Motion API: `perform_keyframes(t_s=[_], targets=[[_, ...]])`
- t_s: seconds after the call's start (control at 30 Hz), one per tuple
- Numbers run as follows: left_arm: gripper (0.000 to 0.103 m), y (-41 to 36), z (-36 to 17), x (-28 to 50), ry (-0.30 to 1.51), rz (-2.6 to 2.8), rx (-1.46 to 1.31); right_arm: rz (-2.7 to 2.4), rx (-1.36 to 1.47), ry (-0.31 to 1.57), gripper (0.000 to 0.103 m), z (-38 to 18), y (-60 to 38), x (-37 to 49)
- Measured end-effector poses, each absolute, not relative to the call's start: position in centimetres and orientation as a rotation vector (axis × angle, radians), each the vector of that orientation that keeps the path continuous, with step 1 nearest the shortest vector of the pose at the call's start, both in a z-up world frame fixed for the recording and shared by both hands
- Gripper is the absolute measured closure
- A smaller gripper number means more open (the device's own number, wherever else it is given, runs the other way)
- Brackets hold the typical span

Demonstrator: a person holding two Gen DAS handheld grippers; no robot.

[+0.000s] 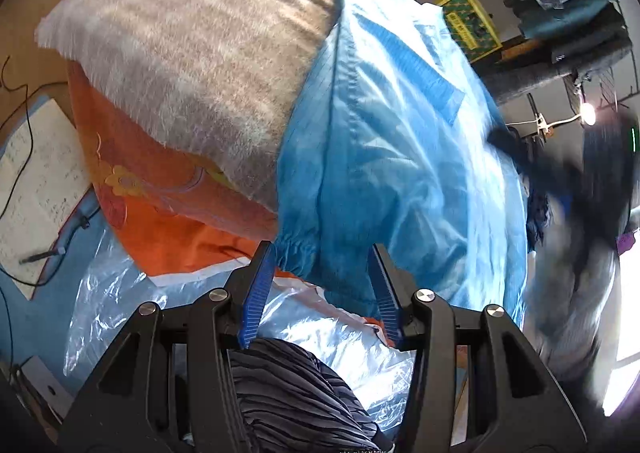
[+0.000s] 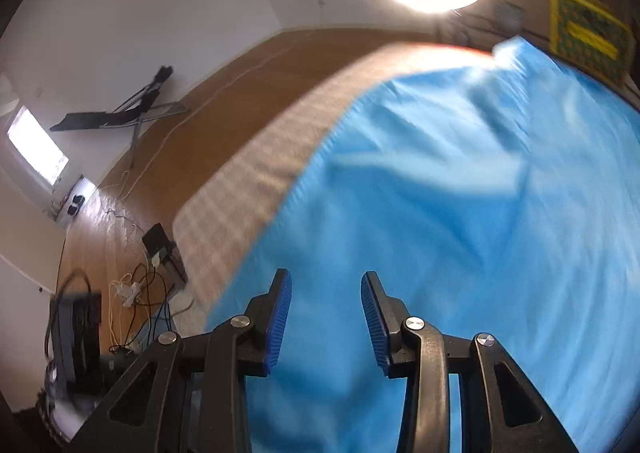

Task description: Fold large clothes

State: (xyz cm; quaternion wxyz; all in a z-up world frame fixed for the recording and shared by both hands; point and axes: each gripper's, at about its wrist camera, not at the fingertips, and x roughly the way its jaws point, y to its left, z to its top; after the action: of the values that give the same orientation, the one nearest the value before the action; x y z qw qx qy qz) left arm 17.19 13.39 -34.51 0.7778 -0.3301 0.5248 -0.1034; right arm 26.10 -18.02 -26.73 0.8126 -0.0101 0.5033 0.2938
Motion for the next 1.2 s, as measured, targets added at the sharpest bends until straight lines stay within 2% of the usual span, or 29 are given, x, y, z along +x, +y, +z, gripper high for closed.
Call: perform_keyframes(t_s=[0.03, 0.07, 0.1, 0.17, 0.27, 0.4, 0.47, 0.63, 0.67, 0.73, 0.77, 0.8, 0.87, 0.9, 0.97, 1.03, 1.13, 1.2], targets=[[0.056, 13.3, -34.7, 17.4, 1.141, -0.227, -0.719, 0.610, 0.016, 1.108, 0.064, -27.7, -19.2, 25.2], [0.061, 13.0, -34.9, 17.5, 1.150, -0.229, -0.711, 0.599, 0.059, 1.144, 0.064, -28.7, -20.1, 24.4], [0.074, 12.7, -34.9, 17.6, 1.156, -0.226, -0.692, 0.598, 0.104, 1.174, 0.064, -29.7, -21.0, 23.8], [0.089, 12.1, -34.8, 17.7, 1.164, -0.226, -0.658, 0.608, 0.160, 1.208, 0.065, -31.0, -21.7, 22.8], [0.098, 12.1, -34.6, 17.8, 1.159, -0.219, -0.639, 0.619, 0.177, 1.191, 0.068, -32.0, -21.4, 21.4], [0.101, 12.9, -34.1, 17.3, 1.135, -0.169, -0.608, 0.690, 0.213, 1.227, 0.100, -32.7, -19.7, 20.9], [0.101, 13.8, -33.8, 16.8, 1.116, -0.143, -0.607, 0.703, 0.191, 1.225, 0.103, -32.8, -18.8, 20.6], [0.101, 15.5, -34.1, 16.4, 1.093, -0.123, -0.682, 0.714, 0.209, 1.233, 0.103, -33.4, -17.7, 21.0], [0.099, 15.8, -34.3, 16.5, 1.098, -0.121, -0.706, 0.704, 0.213, 1.240, 0.103, -33.7, -17.8, 21.0], [0.076, 16.1, -34.6, 16.7, 1.101, -0.131, -0.755, 0.701, 0.224, 1.245, 0.103, -33.6, -18.4, 21.0], [0.052, 16.3, -34.6, 16.6, 1.083, -0.138, -0.789, 0.692, 0.213, 1.245, 0.103, -33.5, -18.6, 21.0], [0.040, 16.3, -34.5, 16.7, 1.066, -0.141, -0.799, 0.681, 0.190, 1.240, 0.102, -33.3, -18.8, 20.9], [0.040, 15.7, -34.3, 17.2, 1.049, -0.163, -0.787, 0.684, 0.149, 1.237, 0.094, -32.9, -19.0, 20.8], [0.040, 15.1, -34.3, 17.7, 1.060, -0.173, -0.762, 0.688, 0.130, 1.236, 0.080, -32.6, -19.0, 20.7], [0.038, 13.9, -34.5, 18.5, 1.083, -0.179, -0.714, 0.706, 0.104, 1.211, 0.067, -31.8, -18.9, 20.1], [0.038, 13.4, -34.9, 18.8, 1.106, -0.178, -0.690, 0.683, 0.038, 1.167, 0.068, -30.8, -18.7, 19.5], [0.038, 13.4, -35.6, 19.0, 1.122, -0.172, -0.710, 0.693, 0.021, 1.175, 0.080, -30.9, -18.6, 19.6], [0.038, 13.6, -35.9, 19.3, 1.127, -0.156, -0.710, 0.694, 0.059, 1.212, 0.093, -32.0, -18.7, 20.2]])
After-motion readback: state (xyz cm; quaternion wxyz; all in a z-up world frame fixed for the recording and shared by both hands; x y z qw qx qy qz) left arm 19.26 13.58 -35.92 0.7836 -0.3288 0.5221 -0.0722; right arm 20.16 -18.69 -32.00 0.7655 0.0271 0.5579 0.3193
